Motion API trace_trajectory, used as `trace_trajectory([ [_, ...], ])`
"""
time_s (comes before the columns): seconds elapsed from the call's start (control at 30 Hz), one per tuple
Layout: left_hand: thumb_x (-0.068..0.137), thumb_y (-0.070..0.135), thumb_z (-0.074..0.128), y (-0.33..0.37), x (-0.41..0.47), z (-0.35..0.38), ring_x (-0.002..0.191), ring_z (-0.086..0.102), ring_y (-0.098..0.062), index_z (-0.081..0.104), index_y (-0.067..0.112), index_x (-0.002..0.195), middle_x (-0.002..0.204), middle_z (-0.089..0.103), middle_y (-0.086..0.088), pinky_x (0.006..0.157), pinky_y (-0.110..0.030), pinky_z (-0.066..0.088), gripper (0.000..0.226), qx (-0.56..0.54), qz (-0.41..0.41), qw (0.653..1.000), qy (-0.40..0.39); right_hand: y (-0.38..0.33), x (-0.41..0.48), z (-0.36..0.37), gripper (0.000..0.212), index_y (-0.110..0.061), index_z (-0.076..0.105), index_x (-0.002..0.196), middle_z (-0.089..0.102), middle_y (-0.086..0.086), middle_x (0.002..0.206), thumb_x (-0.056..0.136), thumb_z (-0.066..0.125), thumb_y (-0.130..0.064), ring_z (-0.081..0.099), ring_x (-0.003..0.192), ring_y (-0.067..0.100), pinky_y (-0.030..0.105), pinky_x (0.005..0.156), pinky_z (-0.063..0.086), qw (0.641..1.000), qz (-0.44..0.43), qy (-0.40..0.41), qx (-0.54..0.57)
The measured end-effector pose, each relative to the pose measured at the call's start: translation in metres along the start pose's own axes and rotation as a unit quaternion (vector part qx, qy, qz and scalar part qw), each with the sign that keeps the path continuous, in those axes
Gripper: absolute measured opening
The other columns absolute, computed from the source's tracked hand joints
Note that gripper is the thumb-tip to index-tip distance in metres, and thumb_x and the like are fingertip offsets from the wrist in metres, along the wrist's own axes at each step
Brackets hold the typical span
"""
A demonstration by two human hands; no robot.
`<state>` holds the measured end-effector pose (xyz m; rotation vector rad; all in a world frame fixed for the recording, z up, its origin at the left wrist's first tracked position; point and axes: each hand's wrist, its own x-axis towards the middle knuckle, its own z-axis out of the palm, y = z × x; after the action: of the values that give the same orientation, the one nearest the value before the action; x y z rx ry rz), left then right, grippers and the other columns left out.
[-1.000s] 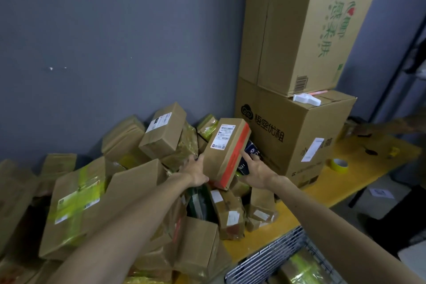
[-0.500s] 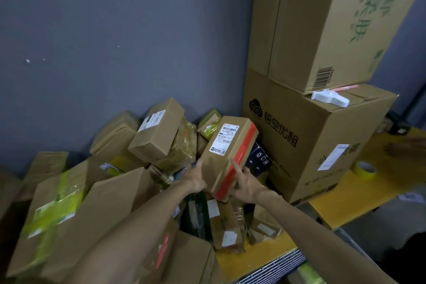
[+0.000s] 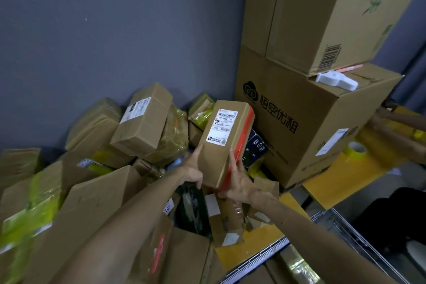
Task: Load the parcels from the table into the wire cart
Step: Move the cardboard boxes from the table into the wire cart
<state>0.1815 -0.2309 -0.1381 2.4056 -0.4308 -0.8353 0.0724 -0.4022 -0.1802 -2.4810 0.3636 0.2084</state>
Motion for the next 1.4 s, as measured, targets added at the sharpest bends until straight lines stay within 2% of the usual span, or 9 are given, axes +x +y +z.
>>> trace_trajectory([
  [0.07,0.066,-0.013,0.078,0.004,-0.001,0.004,0.144,0.023,-0.032,-0.01,0.051,0.151,0.159,0.009,-0.003,0.106,-0.05,0.044,0.138,0.03,0.024,0.999,0.006,-0.004,-0.001,-0.003,0.147,-0.033,-0.034,0.147,-0.016,0.013,0.162,0.067,0.089,-0.031,0.025,0.145,0.035,0.045,0.115,0.03,0.999,-0.022,0.013,0.026],
  [0.17,0.065,-0.004,0.085,0.012,0.002,0.015,0.141,0.03,-0.031,-0.013,0.058,0.146,0.155,0.019,-0.005,0.107,-0.049,0.044,0.142,0.026,0.066,0.997,0.02,-0.004,-0.009,-0.011,0.151,-0.042,-0.049,0.132,-0.021,0.017,0.16,0.07,0.087,-0.022,0.032,0.141,0.037,0.048,0.111,0.037,0.998,-0.018,0.046,0.042],
  [0.27,0.064,0.002,0.089,0.016,0.004,0.024,0.137,0.036,-0.03,-0.014,0.06,0.145,0.15,0.027,-0.008,0.108,-0.052,0.042,0.144,0.008,0.076,0.996,0.033,-0.001,-0.009,-0.016,0.145,-0.043,-0.046,0.134,-0.024,0.019,0.158,0.074,0.084,-0.018,0.032,0.142,0.037,0.048,0.112,0.034,0.998,-0.025,0.049,0.035],
  [0.4,0.065,0.006,0.09,0.01,0.004,0.03,0.138,0.032,-0.027,-0.016,0.074,0.133,0.154,0.024,-0.002,0.109,-0.057,0.038,0.143,-0.029,0.088,0.995,0.036,-0.001,-0.011,-0.012,0.141,-0.043,-0.04,0.14,-0.02,0.021,0.158,0.075,0.083,-0.018,0.029,0.143,0.037,0.05,0.114,0.031,0.997,-0.045,0.045,0.034],
  [0.53,0.066,0.001,0.087,0.013,-0.007,0.03,0.14,0.032,-0.029,-0.009,0.055,0.149,0.158,0.021,-0.003,0.11,-0.052,0.039,0.139,-0.018,0.09,0.995,0.04,-0.001,-0.014,-0.009,0.141,-0.054,-0.041,0.132,-0.014,0.024,0.158,0.075,0.084,-0.023,0.035,0.138,0.04,0.05,0.111,0.038,0.997,-0.046,0.054,0.02],
  [0.63,0.067,-0.001,0.086,0.017,-0.016,0.031,0.142,0.03,-0.03,-0.008,0.052,0.151,0.156,0.022,-0.005,0.11,-0.053,0.039,0.137,-0.013,0.085,0.995,0.045,-0.002,-0.017,-0.011,0.142,-0.058,-0.042,0.128,-0.011,0.023,0.158,0.074,0.084,-0.024,0.035,0.138,0.039,0.051,0.111,0.038,0.997,-0.051,0.05,0.023],
  [0.9,0.065,-0.001,0.087,0.027,-0.039,0.042,0.14,0.033,-0.029,-0.004,0.054,0.151,0.154,0.025,-0.003,0.109,-0.052,0.041,0.137,-0.042,0.062,0.995,0.068,-0.006,-0.035,-0.02,0.134,-0.054,-0.037,0.134,-0.002,0.018,0.156,0.078,0.081,-0.025,0.036,0.136,0.037,0.048,0.111,0.039,0.998,-0.045,0.037,0.015],
  [1.13,0.062,0.005,0.09,0.025,-0.061,0.045,0.139,0.035,-0.03,-0.002,0.057,0.149,0.153,0.028,-0.003,0.108,-0.054,0.042,0.137,-0.047,0.088,0.992,0.074,-0.016,-0.065,-0.022,0.133,-0.043,-0.032,0.144,0.004,0.016,0.156,0.077,0.082,-0.026,0.037,0.135,0.035,0.044,0.109,0.039,0.998,-0.045,0.048,0.023],
  [1.4,0.071,0.005,0.085,0.02,-0.105,0.023,0.143,0.029,-0.03,0.001,0.039,0.156,0.156,0.024,-0.006,0.113,-0.042,0.034,0.124,-0.033,0.133,0.988,0.069,-0.051,-0.099,-0.016,0.13,-0.04,-0.023,0.15,0.007,0.011,0.153,0.076,0.083,-0.036,0.034,0.136,0.031,0.046,0.112,0.038,0.995,-0.024,0.087,0.037],
])
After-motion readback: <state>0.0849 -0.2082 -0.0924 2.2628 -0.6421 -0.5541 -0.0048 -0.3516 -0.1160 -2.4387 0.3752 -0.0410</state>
